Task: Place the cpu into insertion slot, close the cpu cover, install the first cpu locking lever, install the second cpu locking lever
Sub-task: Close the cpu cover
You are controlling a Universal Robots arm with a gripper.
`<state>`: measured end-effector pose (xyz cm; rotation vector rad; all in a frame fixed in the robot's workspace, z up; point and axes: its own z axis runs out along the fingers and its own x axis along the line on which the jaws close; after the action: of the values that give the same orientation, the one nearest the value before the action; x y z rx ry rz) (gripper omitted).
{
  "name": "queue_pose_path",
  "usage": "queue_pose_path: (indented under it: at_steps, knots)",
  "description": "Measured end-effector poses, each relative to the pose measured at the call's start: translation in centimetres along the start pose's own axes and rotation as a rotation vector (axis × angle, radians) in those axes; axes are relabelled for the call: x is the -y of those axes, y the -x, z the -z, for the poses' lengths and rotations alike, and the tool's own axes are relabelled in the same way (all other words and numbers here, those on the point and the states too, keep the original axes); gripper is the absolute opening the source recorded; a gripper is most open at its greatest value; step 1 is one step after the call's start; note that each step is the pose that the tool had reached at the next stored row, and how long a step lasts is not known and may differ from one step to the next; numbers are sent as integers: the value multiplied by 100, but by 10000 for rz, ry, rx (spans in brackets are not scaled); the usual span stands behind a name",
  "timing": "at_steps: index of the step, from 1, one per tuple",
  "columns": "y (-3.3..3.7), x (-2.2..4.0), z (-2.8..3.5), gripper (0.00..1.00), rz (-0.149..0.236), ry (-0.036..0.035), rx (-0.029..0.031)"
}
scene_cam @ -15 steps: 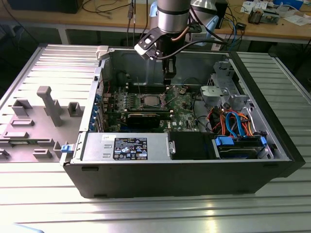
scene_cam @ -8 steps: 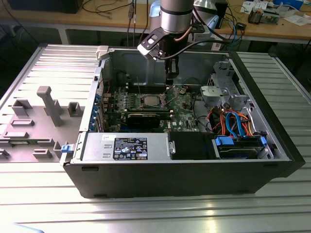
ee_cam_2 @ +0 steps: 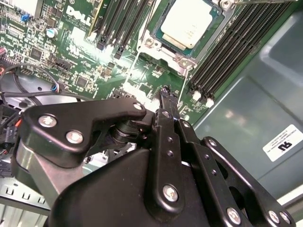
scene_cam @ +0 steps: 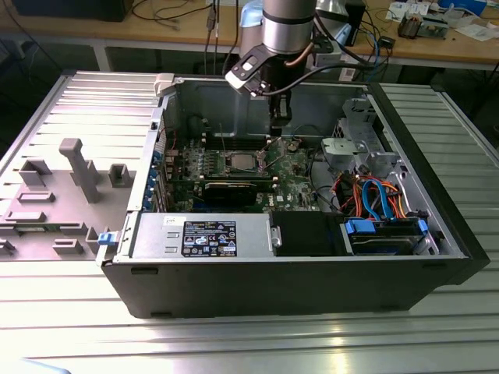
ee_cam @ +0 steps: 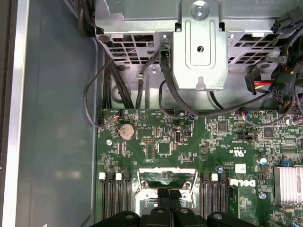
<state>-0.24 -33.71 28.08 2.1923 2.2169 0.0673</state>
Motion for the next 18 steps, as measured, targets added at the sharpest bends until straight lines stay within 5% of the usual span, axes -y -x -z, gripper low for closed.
queue_pose_path:
  at_steps: [18]
  knots:
    - [1, -49, -2, 11, 0, 0, 0]
